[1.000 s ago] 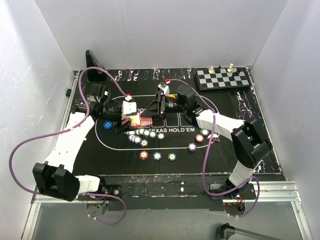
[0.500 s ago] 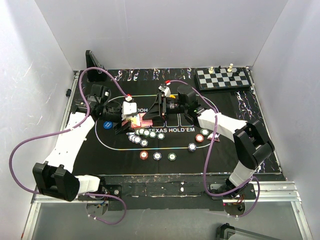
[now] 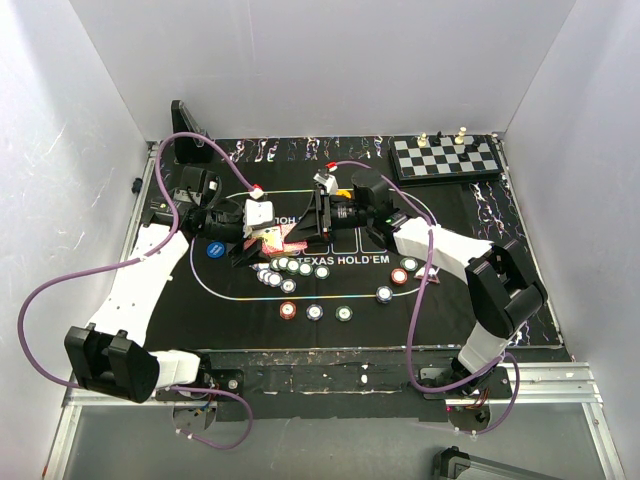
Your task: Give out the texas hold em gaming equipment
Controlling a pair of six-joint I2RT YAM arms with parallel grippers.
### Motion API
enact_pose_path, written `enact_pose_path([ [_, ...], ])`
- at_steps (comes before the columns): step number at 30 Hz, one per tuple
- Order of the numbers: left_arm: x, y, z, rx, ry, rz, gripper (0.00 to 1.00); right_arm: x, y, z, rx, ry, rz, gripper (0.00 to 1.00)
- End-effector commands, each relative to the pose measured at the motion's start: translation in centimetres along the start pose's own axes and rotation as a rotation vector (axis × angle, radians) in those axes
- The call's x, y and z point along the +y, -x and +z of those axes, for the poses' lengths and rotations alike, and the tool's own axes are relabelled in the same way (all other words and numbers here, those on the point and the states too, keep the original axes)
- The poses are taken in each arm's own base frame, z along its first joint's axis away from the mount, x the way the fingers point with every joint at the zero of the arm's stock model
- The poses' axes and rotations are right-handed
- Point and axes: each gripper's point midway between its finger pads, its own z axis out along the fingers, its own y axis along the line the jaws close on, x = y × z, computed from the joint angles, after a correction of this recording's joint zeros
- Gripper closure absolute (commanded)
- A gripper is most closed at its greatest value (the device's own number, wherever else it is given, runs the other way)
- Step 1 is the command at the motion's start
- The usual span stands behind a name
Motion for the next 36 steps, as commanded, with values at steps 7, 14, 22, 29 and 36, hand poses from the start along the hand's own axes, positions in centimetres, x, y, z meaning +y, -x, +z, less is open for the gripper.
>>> enact_pose_path([
  [7, -0.1, 3.3, -0.9, -0.097, 0.017, 0.069, 1.0, 1.3, 0.7, -1.5, -0.03, 0.022, -0.042, 0.58],
  [14, -0.2, 3.4, -0.9, -0.109, 0.018, 0.055, 1.0, 1.5, 0.8, -2.2, -0.045, 0.023, -0.047, 0.6],
  [22, -0.4, 3.3, -0.7, -0.124, 0.016, 0.026, 1.0, 1.2, 0.7, -3.1, -0.067, 0.011, -0.044, 0.64],
  [29, -0.6, 3.3, -0.6, -0.125, 0.01, 0.019, 1.0, 0.9, 0.8, -3.8, -0.079, 0.003, -0.045, 0.62],
  [36, -0.8, 3.2, -0.7, -0.122, 0.01, 0.014, 1.0, 0.7, 0.9, -4.7, -0.095, -0.019, -0.058, 0.6],
])
